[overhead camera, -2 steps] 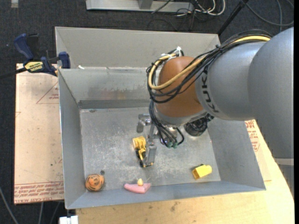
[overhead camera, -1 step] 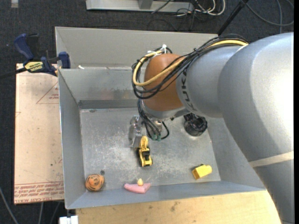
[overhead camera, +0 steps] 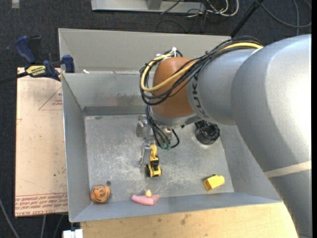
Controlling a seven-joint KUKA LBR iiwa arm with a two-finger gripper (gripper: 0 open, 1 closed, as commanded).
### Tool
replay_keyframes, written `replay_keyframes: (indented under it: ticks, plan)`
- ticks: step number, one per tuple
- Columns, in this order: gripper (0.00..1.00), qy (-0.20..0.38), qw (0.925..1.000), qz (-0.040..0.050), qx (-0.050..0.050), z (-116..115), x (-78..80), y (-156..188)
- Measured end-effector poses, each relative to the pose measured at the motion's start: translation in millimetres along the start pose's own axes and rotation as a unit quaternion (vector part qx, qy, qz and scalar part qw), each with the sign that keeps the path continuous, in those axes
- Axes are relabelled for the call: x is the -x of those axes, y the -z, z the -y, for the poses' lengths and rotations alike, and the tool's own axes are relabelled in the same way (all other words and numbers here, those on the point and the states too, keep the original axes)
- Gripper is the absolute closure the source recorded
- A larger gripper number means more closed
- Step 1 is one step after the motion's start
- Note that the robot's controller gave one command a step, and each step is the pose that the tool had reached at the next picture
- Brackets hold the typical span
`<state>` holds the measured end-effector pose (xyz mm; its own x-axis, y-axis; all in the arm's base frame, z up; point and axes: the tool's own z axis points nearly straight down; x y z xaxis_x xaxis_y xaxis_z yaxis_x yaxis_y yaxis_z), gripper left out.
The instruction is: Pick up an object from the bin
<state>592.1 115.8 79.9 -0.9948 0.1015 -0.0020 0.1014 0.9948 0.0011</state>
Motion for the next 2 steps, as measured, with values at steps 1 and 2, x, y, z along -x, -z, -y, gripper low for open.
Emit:
replay_keyframes:
  ticks: [1,2]
  plan:
    - [0.00,0.000,1.0000,0.0000,0.000,0.0,0.0,0.0]
    - [0.00,0.001,1.0000,-0.0016,0.000,27.1,-8.5,28.0]
